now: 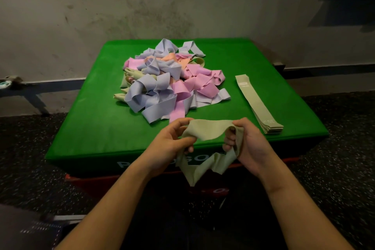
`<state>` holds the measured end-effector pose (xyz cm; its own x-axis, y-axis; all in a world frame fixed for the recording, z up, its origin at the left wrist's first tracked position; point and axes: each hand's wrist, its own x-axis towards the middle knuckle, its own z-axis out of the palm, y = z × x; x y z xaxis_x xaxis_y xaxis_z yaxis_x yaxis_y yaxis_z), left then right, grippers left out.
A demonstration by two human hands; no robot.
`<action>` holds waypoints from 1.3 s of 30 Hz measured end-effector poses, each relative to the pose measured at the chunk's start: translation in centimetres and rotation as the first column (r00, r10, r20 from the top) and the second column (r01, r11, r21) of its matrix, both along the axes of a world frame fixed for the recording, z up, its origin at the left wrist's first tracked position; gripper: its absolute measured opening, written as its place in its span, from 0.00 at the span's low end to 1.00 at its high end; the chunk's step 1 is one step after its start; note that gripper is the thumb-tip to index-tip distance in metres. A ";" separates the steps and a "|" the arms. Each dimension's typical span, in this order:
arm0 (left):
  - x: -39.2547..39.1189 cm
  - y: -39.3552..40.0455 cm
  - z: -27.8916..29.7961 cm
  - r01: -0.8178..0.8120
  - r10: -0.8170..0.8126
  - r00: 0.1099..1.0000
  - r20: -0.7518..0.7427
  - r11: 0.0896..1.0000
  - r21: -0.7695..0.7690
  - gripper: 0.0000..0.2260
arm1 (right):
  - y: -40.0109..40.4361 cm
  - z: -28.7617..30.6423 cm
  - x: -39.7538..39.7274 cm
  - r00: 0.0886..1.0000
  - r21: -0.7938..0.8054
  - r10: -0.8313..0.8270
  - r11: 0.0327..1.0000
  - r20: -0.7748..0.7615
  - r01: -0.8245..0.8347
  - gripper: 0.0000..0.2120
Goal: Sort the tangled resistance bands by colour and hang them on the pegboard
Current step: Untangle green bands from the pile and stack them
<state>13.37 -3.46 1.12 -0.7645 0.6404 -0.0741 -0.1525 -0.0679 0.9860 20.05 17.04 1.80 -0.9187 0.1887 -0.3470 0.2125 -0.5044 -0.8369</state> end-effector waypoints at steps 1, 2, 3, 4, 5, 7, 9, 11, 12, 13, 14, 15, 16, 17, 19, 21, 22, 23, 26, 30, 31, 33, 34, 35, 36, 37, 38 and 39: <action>0.1 0.1 0.1 -0.021 0.021 1.000 -0.016 1.000 -0.014 0.16 | -0.2 -0.1 0.0 1.000 0.100 0.001 0.995 0.010 -0.002 0.08; 0.3 0.3 0.3 -0.038 0.037 0.999 -0.037 0.999 -0.031 0.14 | -0.4 -0.3 -0.1 1.000 0.190 0.004 0.982 0.007 -0.005 0.06; 0.3 0.4 0.3 -0.053 0.049 0.996 -0.073 0.997 -0.054 0.13 | -0.6 -0.4 -0.1 1.000 0.248 0.019 0.969 -0.008 -0.016 0.06; 0.4 0.6 0.4 -0.064 0.054 0.992 -0.113 0.995 -0.079 0.12 | -0.7 -0.4 -0.1 0.998 0.269 0.057 0.962 -0.033 -0.046 0.09; 0.5 0.7 0.4 -0.075 0.059 0.987 -0.149 0.992 -0.106 0.12 | -0.7 -0.2 -0.1 0.991 0.282 0.117 0.955 -0.060 -0.096 0.11; 0.5 0.9 0.2 -0.111 0.077 0.976 -0.206 0.981 -0.156 0.14 | -0.8 0.4 -0.1 0.964 0.345 0.253 0.915 -0.087 -0.209 0.16; 0.3 1.2 0.1 -0.164 0.121 0.964 -0.236 0.971 -0.173 0.15 | -1.5 1.1 -0.1 0.934 0.485 0.351 0.830 -0.069 -0.276 0.14; 0.2 1.5 0.0 -0.204 0.152 0.950 -0.274 0.964 -0.170 0.15 | -2.5 1.3 -0.3 0.933 0.644 0.353 0.729 -0.066 -0.230 0.14; 0.1 1.5 -0.1 -0.212 0.152 0.940 -0.307 0.962 -0.173 0.15 | -2.9 1.1 -0.5 0.946 0.698 0.312 0.698 -0.092 -0.163 0.12; 0.0 1.4 -0.1 -0.223 0.148 0.926 -0.347 0.957 -0.186 0.14 | -3.1 1.0 -0.7 0.956 0.716 0.263 0.691 -0.127 -0.095 0.09; -0.2 1.3 -0.1 -0.237 0.148 0.913 -0.379 0.951 -0.201 0.14 | -3.1 0.7 -1.0 0.962 0.719 0.230 0.693 -0.147 -0.056 0.07; -0.4 1.1 0.1 -0.245 0.142 0.907 -0.397 0.943 -0.223 0.15 | -2.9 0.7 -1.1 0.962 0.717 0.225 0.695 -0.152 -0.049 0.05; -0.5 0.9 0.2 -0.236 0.122 0.908 -0.400 0.939 -0.250 0.17 | -2.6 0.6 -1.2 0.960 0.715 0.240 0.696 -0.146 -0.065 0.04; -0.6 0.7 0.3 -0.211 0.086 0.914 -0.396 0.936 -0.284 0.18 | -2.3 0.6 -1.3 0.955 0.714 0.265 0.694 -0.137 -0.090 0.05; -0.7 0.5 0.5 -0.148 0.012 0.929 -0.370 0.928 -0.341 0.18 | -1.8 0.7 -1.4 0.941 0.732 0.312 0.670 -0.130 -0.121 0.07; -0.6 0.4 0.5 -0.121 -0.019 0.924 -0.381 0.933 -0.340 0.15 | -1.6 1.0 -1.4 0.939 0.772 0.309 0.630 -0.148 -0.086 0.10; -0.5 0.5 0.5 -0.134 -0.020 0.904 -0.426 0.935 -0.328 0.14 | -1.7 1.1 -1.5 0.941 0.789 0.289 0.613 -0.175 -0.042 0.11; -0.4 0.6 0.5 -0.175 -0.001 0.867 -0.498 0.935 -0.308 0.13 | -1.8 1.2 -1.5 0.942 0.805 0.266 0.593 -0.205 0.008 0.12; 0.1 1.1 0.2 -0.340 0.170 0.735 -0.656 0.930 -0.140 0.11 | -2.4 1.2 -1.2 0.924 0.837 0.208 0.518 -0.322 0.175 0.15; 0.6 1.4 -0.4 -0.516 0.370 0.530 -0.764 0.855 0.056 0.06 | -3.2 1.3 -0.4 0.891 0.837 0.173 0.453 -0.420 0.307 0.15; 0.6 1.5 -0.5 -0.543 0.388 0.477 -0.789 0.836 0.082 0.04 | -3.2 1.2 -0.3 0.881 0.855 0.195 0.401 -0.430 0.329 0.13; 0.7 1.7 -0.8 -0.562 0.399 0.403 -0.824 0.818 0.121 0.06 | -3.4 1.0 -0.2 0.861 0.881 0.247 0.295 -0.445 0.371 0.09; 0.7 1.9 -1.0 -0.555 0.403 0.386 -0.830 0.820 0.140 0.07 | -3.4 0.8 -0.2 0.850 0.882 0.267 0.272 -0.454 0.386 0.07; 0.8 2.0 -1.1 -0.540 0.407 0.380 -0.831 0.827 0.158 0.07 | -3.4 0.6 -0.2 0.839 0.880 0.287 0.264 -0.462 0.394 0.07; 0.7 2.1 -1.2 -0.521 0.406 0.382 -0.830 0.837 0.170 0.07 | -3.4 0.5 -0.2 0.831 0.878 0.301 0.266 -0.468 0.399 0.06; 0.7 2.0 -1.4 -0.499 0.398 0.390 -0.830 0.849 0.173 0.07 | -3.4 0.4 -0.2 0.831 0.872 0.292 0.284 -0.474 0.398 0.06; 0.6 2.0 -1.5 -0.479 0.384 0.404 -0.831 0.862 0.166 0.07 | -3.3 0.4 -0.2 0.842 0.861 0.251 0.323 -0.478 0.392 0.06; 0.5 1.9 -1.6 -0.458 0.358 0.421 -0.833 0.877 0.146 0.09 | -3.3 0.3 -0.2 0.860 0.844 0.189 0.378 -0.474 0.382 0.06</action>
